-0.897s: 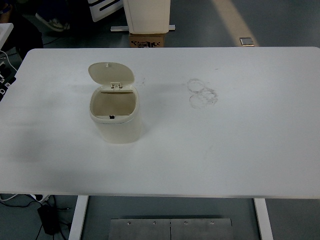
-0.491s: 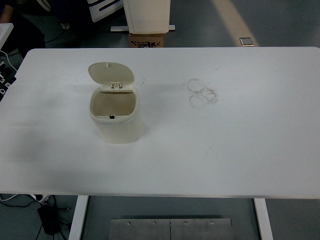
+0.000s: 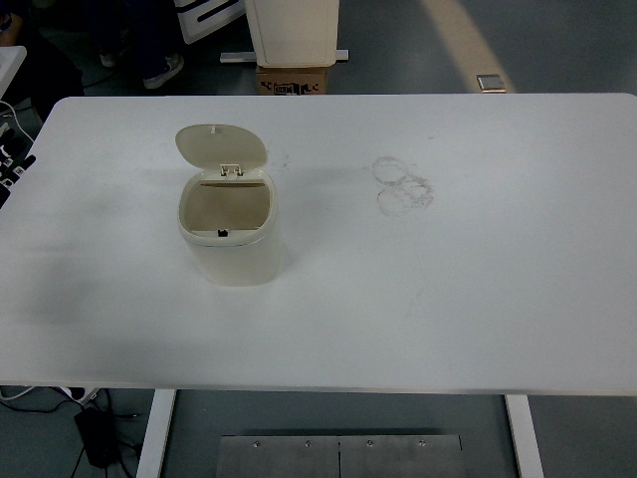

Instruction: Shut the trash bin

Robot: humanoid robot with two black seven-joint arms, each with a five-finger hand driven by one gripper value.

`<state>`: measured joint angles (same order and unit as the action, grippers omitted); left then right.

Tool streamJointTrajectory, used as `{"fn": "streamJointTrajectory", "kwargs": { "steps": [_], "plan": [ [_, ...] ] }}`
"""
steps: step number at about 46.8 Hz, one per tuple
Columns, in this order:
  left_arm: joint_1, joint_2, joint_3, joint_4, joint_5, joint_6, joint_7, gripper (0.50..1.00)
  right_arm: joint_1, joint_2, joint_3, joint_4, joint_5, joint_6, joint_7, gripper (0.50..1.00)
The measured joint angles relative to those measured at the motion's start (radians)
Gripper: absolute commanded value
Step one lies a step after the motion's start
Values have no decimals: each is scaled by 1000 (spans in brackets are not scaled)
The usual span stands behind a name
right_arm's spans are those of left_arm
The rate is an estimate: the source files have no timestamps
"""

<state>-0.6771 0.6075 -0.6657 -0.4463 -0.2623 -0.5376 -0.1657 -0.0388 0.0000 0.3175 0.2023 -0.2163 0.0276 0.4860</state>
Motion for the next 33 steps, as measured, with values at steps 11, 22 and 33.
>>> {"fn": "streamJointTrajectory", "kwargs": {
  "steps": [11,22,33],
  "plan": [
    [4,0,0,0,0,-2,0,1000,-1,0,0,0,0,0,0,991],
    [13,0,0,0,0,-2,0,1000,-1,0,0,0,0,0,-1,991],
    [13,0,0,0,0,-2,0,1000,-1,0,0,0,0,0,-1,991]
  ]
}}
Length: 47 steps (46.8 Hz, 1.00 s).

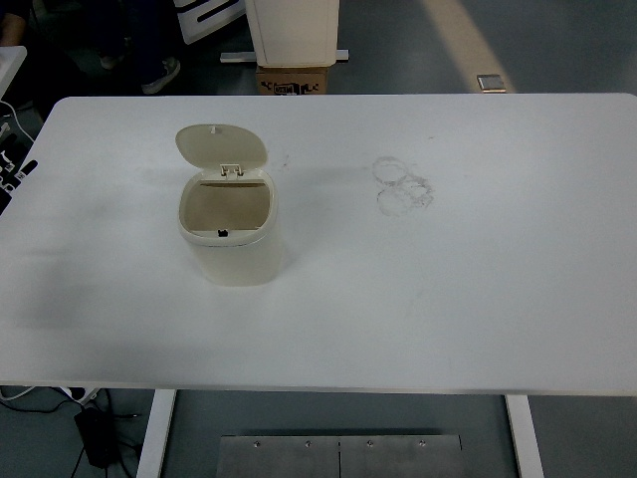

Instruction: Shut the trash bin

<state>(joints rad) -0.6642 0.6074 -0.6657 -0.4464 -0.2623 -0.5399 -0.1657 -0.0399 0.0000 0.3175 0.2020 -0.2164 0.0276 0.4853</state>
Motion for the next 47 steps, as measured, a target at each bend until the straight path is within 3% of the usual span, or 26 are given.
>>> {"fn": "streamJointTrajectory", "kwargs": {
  "steps": [17,34,41,47],
  "plan": [
    [0,0,0,0,0,3,0,1000,0,0,0,-1,0,0,0,991],
    [-38,19,8,-11,3,46,18,1000,0,0,0,0,0,0,0,991],
    [-43,39,11,-91,6,102,19,1000,0,0,0,0,0,0,-1,991],
    [-33,115,11,-266,7,203,19,1000,0,0,0,1,-1,0,-1,991]
  ]
}}
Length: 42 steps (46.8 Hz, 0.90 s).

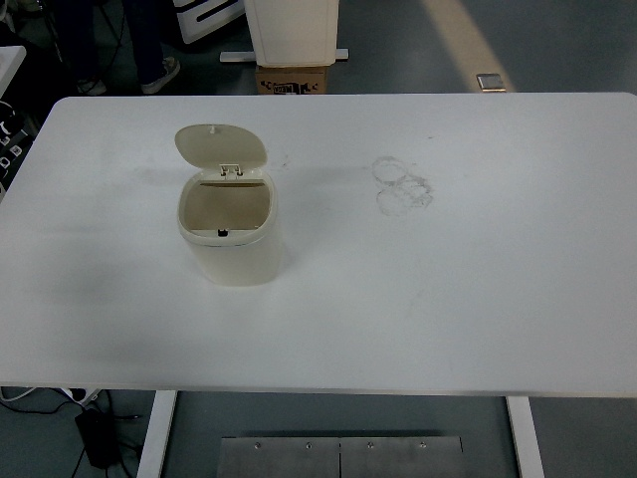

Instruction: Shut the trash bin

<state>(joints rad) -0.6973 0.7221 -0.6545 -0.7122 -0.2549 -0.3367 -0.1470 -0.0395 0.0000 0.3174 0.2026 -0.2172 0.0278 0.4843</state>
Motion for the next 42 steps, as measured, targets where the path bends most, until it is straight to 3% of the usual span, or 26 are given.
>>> {"fn": "streamJointTrajectory", "kwargs": {
  "steps": [6,14,30,42],
  "plan": [
    [0,54,0,-139,0,84,0,1000,0,0,0,0,0,0,0,991],
    [-21,102,2,-241,0,140,32,1000,0,0,0,-1,0,0,0,991],
    [-111,178,26,-384,0,168,104,1000,0,0,0,-1,-1,0,0,991],
    [-247,188,180,-446,7,169,114,1000,0,0,0,0,0,0,0,991]
  ]
}}
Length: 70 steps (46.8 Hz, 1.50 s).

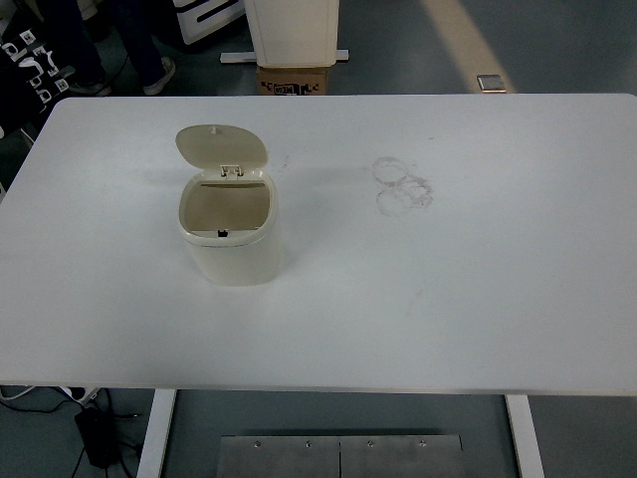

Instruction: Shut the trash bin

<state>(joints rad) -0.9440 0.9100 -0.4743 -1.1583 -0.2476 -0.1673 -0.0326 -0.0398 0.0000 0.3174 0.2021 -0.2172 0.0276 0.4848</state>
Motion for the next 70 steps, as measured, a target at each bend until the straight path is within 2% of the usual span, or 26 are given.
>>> {"fn": "streamJointTrajectory", "kwargs": {
  "steps": [5,16,20,24,30,39,50,70],
  "plan": [
    [-95,1,110,-58,57,-1,0,1000,0,0,0,0,0,0,0,991],
    [-152,19,193,-159,195,-9,3,1000,0,0,0,0,1,0,0,991],
    [-174,20,217,-178,270,-14,24,1000,0,0,0,-1,1,0,0,991],
    [-193,20,227,-182,309,-19,39,1000,0,0,0,-1,1,0,0,991],
    [-230,20,249,-183,352,-58,47,1000,0,0,0,0,1,0,0,991],
    [-291,20,297,-183,378,-67,67,1000,0,0,-1,-1,0,0,0,991],
    [-456,20,459,-183,378,-140,95,1000,1,0,-1,-1,0,0,0,991],
    [-663,13,676,-182,381,-231,126,1000,3,0,-2,0,-1,0,0,991]
  ]
}}
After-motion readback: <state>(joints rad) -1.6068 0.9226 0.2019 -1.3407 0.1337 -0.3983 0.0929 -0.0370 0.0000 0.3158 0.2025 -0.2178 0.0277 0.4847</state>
